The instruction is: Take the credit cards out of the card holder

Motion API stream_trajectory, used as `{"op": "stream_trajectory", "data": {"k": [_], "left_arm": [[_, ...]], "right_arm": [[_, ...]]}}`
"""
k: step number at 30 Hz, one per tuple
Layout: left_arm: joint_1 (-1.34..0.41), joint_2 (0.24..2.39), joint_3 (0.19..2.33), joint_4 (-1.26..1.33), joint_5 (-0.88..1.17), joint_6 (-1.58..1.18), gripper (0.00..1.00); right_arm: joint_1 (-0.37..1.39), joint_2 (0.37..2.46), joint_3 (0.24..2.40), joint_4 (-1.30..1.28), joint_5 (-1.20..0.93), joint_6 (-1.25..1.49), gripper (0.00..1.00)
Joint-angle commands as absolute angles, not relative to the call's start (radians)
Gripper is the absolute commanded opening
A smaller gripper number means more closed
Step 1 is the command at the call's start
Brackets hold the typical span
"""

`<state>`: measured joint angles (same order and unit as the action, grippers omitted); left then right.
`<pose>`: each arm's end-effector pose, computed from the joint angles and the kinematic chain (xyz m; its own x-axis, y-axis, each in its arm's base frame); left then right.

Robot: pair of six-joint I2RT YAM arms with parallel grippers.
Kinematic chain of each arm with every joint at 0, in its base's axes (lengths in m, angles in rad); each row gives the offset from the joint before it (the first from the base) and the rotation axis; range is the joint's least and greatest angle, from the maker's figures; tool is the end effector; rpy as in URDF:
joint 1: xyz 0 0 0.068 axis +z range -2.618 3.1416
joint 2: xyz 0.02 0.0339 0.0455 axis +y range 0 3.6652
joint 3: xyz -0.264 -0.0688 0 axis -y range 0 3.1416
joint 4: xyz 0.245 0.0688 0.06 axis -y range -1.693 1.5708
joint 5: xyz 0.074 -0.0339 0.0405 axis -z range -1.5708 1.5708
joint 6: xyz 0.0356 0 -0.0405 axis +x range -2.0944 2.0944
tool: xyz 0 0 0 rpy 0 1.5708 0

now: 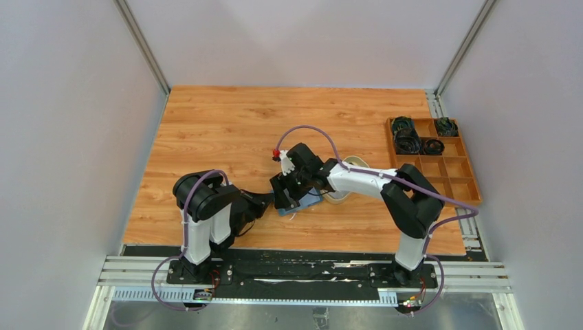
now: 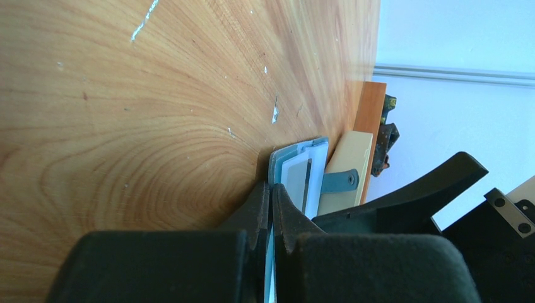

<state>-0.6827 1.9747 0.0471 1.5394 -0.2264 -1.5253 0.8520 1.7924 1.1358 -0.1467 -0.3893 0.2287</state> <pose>0.1563 -0.1168 0.0646 -0.4665 -0.8754 -0.1270 -0.2728 0.2789 -0.9208 0.2420 0.2971 0.1921 -0.6587 -0.4344 -0.6143 -0.7397 0.5230 0.4234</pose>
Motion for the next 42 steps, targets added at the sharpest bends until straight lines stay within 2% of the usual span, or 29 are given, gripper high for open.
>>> {"op": "stream_trajectory", "data": {"k": [1, 8, 13, 26, 35, 42], "left_arm": [[-0.695, 2.092, -0.057, 1.549, -0.115, -1.419, 0.00], [-0.695, 2.102, -0.047, 1.549, -0.100, -1.416, 0.00], [-0.695, 2.097, -0.050, 1.551, -0.102, -1.413, 0.00], [-0.694, 2.111, -0.044, 1.550, -0.098, -1.407, 0.00], [-0.694, 2.109, -0.048, 1.551, -0.097, -1.404, 0.00], [-0.694, 2.100, -0.054, 1.551, -0.100, -1.396, 0.00]], "right_arm": [[0.865, 1.771, 1.136, -0.132, -0.432, 0.247, 0.78], [0.812, 1.720, 1.066, -0.112, -0.288, 0.282, 0.78], [0.736, 1.751, 1.007, -0.023, -0.367, 0.321, 0.72], [0.722, 1.786, 0.927, 0.153, -0.499, 0.407, 0.56], [0.705, 1.808, 0.866, 0.246, -0.549, 0.509, 0.56], [0.697, 1.803, 0.832, 0.211, -0.483, 0.594, 0.60]]}}
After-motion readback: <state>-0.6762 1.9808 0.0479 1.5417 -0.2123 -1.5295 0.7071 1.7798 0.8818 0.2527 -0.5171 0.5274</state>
